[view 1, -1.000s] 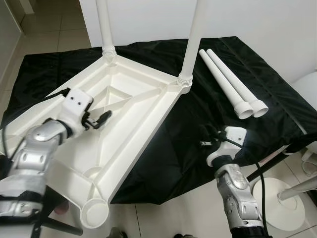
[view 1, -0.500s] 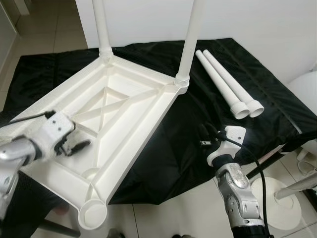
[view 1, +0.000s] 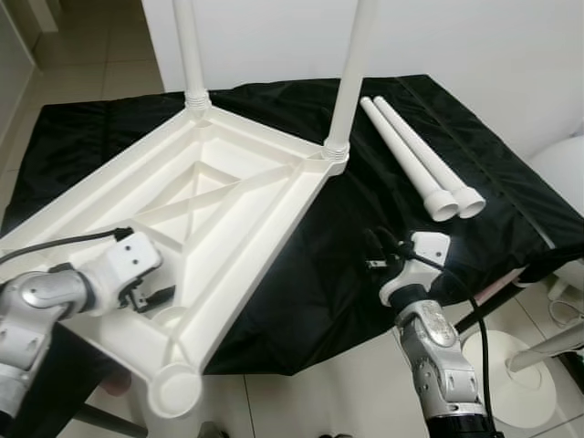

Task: Building children table

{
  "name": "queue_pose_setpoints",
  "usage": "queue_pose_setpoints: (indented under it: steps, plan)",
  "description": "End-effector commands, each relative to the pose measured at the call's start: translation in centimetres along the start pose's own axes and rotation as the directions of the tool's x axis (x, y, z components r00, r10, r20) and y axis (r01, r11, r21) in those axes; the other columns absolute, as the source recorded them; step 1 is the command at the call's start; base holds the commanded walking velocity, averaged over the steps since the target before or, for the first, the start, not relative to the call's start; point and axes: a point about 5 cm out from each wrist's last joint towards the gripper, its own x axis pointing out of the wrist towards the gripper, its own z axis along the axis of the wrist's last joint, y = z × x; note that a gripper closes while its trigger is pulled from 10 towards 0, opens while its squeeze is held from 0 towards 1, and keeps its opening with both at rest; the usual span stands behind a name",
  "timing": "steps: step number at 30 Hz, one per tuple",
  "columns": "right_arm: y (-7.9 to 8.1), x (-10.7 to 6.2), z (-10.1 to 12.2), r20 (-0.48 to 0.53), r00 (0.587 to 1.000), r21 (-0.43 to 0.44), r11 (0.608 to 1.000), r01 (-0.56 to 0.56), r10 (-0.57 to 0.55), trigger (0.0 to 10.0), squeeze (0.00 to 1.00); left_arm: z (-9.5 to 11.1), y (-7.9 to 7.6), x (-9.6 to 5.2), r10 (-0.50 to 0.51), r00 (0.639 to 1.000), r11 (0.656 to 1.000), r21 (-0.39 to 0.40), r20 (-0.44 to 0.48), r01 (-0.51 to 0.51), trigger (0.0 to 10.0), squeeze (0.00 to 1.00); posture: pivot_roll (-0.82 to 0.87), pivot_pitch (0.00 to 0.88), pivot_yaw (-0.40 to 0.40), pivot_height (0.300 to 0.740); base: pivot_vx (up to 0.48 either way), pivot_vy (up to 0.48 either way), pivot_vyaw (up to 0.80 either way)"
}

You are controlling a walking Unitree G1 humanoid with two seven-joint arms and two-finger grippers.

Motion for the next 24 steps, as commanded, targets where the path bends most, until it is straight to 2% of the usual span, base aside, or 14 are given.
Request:
queue_pose_setpoints:
  steps: [1, 3, 9, 12, 15, 18, 19, 21, 24]
  plan:
    - [-0.1, -0.2, -0.4, -0.01, 1.0, 0.001, 1.0, 0.009, -0.009, 10.0, 0.0, 1.4, -1.4, 1.3, -0.094, 0.993, 0.996, 0.0, 0.067, 0.094, 10.0, 0.0, 0.0, 0.069, 0.002, 0.74, 0.0, 0.0, 0.0]
    - [-0.1, -0.2, -0.4, -0.009, 1.0, 0.001, 1.0, 0.01, -0.01, 10.0, 0.0, 1.7, -1.5, 1.5, -0.091, 0.993, 0.996, -0.004, 0.077, 0.092, 10.0, 0.0, 0.0, 0.069, 0.005, 0.74, 0.0, 0.0, 0.0]
    - [-0.7, -0.2, 0.1, 0.033, 0.997, -0.053, 0.996, 0.066, -0.064, 10.0, 0.0, 3.9, -2.5, 3.5, -0.088, 0.978, 0.994, -0.043, 0.187, 0.098, 10.0, 0.0, 0.0, 0.07, 0.015, 0.74, 0.0, 0.0, 0.0]
    - [-0.9, -0.2, 0.1, 0.035, 0.996, -0.062, 0.994, 0.086, -0.083, 10.0, 0.0, 4.4, -2.8, 3.8, -0.097, 0.973, 0.993, -0.043, 0.21, 0.108, 10.0, 0.0, 0.0, 0.07, 0.015, 0.74, 0.0, 0.0, 0.0]
    - [-2.7, -0.5, 1.2, 0.124, 0.975, -0.183, 0.962, 0.204, -0.183, 10.0, 0.0, 6.1, -3.3, 5.7, -0.057, 0.958, 0.993, -0.084, 0.28, 0.084, 10.0, 0.0, -0.02, 0.069, 0.032, 0.74, 0.0, 0.0, 0.0]
    - [-3.2, -0.7, 1.4, 0.148, 0.966, -0.2, 0.951, 0.237, -0.21, 10.0, 0.0, 6.5, -3.4, 6.1, -0.035, 0.957, 0.99, -0.119, 0.289, 0.072, 10.0, 0.0, -0.03, 0.068, 0.036, 0.74, 0.0, 0.0, 0.0]
    - [-4.0, -1.1, 1.6, 0.175, 0.951, -0.191, 0.939, 0.286, -0.254, 10.0, 0.0, 6.8, -3.5, 6.4, -0.018, 0.953, 0.987, -0.145, 0.304, 0.065, 10.0, 0.0, -0.03, 0.068, 0.036, 0.74, 0.0, 0.0, 0.0]
    - [-5.3, -2.1, 2.1, 0.221, 0.922, -0.189, 0.914, 0.359, -0.316, 10.0, 0.0, 7.6, -4.4, 7.1, -0.01, 0.94, 0.975, -0.205, 0.341, 0.085, 10.0, 0.0, -0.04, 0.068, 0.039, 0.74, 0.0, 0.0, 0.0]
    - [-6.0, -2.8, 2.4, 0.243, 0.903, -0.19, 0.895, 0.404, -0.356, 10.0, 0.0, 8.0, -5.3, 7.9, -0.002, 0.938, 0.967, -0.24, 0.346, 0.09, 10.0, 0.0, -0.05, 0.071, 0.04, 0.74, 0.0, 0.0, 0.0]
